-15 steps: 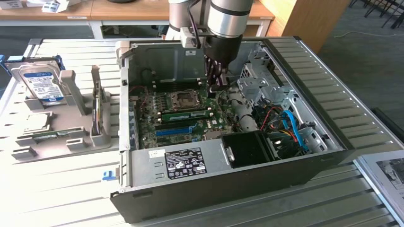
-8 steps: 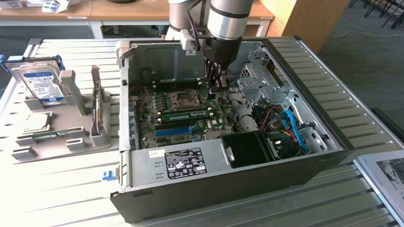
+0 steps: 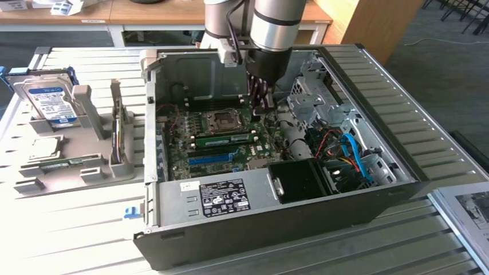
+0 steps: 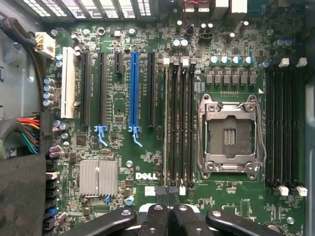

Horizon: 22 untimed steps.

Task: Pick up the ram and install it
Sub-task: 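Press down the ram until it locks into place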

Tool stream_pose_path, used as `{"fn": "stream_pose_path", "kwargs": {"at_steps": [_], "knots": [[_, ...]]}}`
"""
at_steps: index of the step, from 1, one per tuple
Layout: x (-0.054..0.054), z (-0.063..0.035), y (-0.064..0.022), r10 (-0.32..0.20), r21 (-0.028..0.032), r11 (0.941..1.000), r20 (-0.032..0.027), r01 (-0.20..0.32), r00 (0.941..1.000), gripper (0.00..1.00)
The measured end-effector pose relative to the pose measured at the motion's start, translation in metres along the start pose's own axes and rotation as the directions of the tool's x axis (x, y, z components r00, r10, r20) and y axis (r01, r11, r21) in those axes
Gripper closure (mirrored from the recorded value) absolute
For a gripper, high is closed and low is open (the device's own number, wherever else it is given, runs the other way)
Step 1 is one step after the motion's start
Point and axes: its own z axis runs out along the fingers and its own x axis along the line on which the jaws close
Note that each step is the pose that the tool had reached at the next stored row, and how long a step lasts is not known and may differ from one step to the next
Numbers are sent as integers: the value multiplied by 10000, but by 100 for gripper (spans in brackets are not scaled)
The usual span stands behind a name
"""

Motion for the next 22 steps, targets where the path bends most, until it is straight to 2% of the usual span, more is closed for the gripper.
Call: {"fn": "stream_pose_path", "kwargs": {"at_steps": [22], "knots": [[-8, 184, -6, 0, 1, 10000, 0, 0, 10000, 90]]}}
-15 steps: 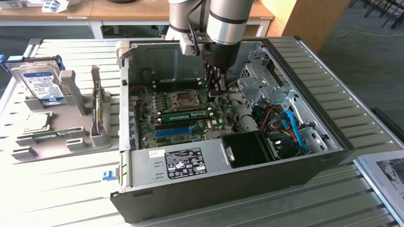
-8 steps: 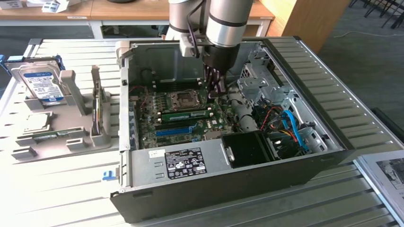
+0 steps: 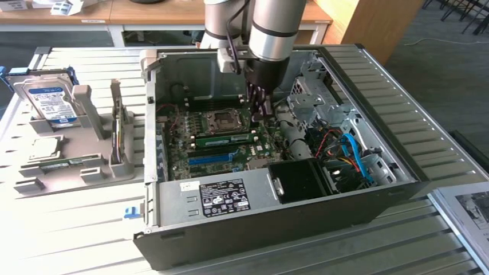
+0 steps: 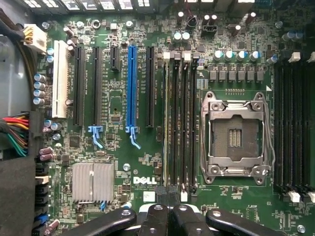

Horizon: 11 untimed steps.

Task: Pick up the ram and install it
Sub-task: 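Press down the ram until it locks into place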

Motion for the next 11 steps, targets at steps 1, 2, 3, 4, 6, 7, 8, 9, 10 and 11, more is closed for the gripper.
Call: {"fn": "stream_pose_path", "kwargs": {"at_steps": [1, 2, 3, 4, 6, 7, 8, 9, 10, 11], "knots": [[0, 9, 0, 0, -1, 10000, 0, 0, 10000, 90], [-1, 19, -1, 0, -1, 10000, 0, 0, 10000, 90], [-1, 29, -1, 0, 0, 10000, 0, 0, 10000, 90], [-2, 39, -1, 0, 0, 10000, 0, 0, 10000, 90], [-3, 57, -2, 0, 0, 10000, 0, 0, 10000, 90], [-3, 65, -2, 0, 0, 10000, 0, 0, 10000, 90], [-3, 74, -3, 0, 0, 10000, 0, 0, 10000, 90], [-4, 83, -3, 0, 0, 10000, 0, 0, 10000, 90], [-4, 92, -3, 0, 0, 10000, 0, 0, 10000, 90], [-4, 100, -3, 0, 0, 10000, 0, 0, 10000, 90]]}}
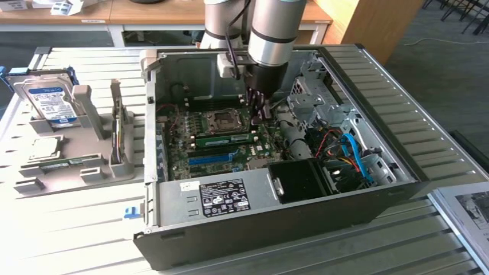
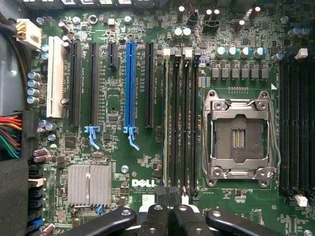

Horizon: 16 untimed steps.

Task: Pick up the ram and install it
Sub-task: 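Press down the ram until it locks into place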

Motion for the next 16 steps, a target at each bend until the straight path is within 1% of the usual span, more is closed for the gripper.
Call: {"fn": "stream_pose_path", "kwargs": {"at_steps": [8, 16], "knots": [[-3, 66, -2, 0, 0, 10000, 0, 0, 10000, 90], [-3, 72, -9, 2, 0, 10000, -2, -2, 10000, 90]]}}
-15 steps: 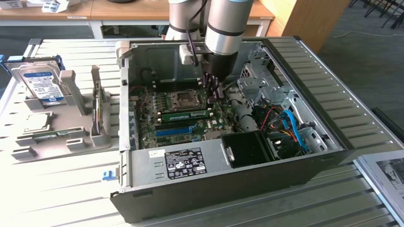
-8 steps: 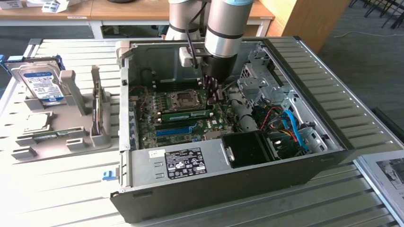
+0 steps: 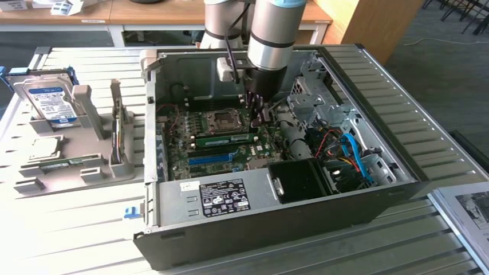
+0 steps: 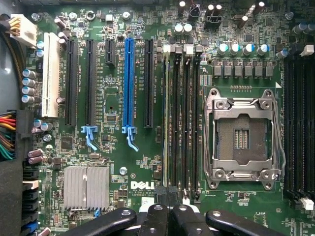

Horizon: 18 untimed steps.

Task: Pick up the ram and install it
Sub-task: 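Press down the ram until it locks into place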

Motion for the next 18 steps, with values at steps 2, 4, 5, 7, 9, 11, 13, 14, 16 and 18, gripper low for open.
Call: {"fn": "stream_pose_path", "kwargs": {"at_steps": [2, 4, 5, 7, 9, 11, 13, 14, 16, 18], "knots": [[0, 0, -14, -3, 0, 10000, 1, 3, 10000, 90], [0, 0, -18, -2, 0, 10000, 1, 2, 10000, 90], [0, 0, -18, -2, 0, 10000, 1, 2, 10000, 90], [0, 0, -18, -2, 0, 10000, 2, 2, 10000, 90], [-1, 8, -19, -2, 0, 10000, 3, 2, 10000, 90], [-1, 16, -19, -2, -1, 10000, 0, 2, 10000, 90], [-1, 24, -19, -2, -1, 10000, 0, 2, 10000, 90], [-2, 29, -20, -3, 0, 10000, 0, 3, 10000, 90], [-2, 39, -20, -3, 0, 10000, -1, 3, 10000, 90], [-3, 48, -20, -3, 0, 10000, 0, 3, 10000, 90]]}}
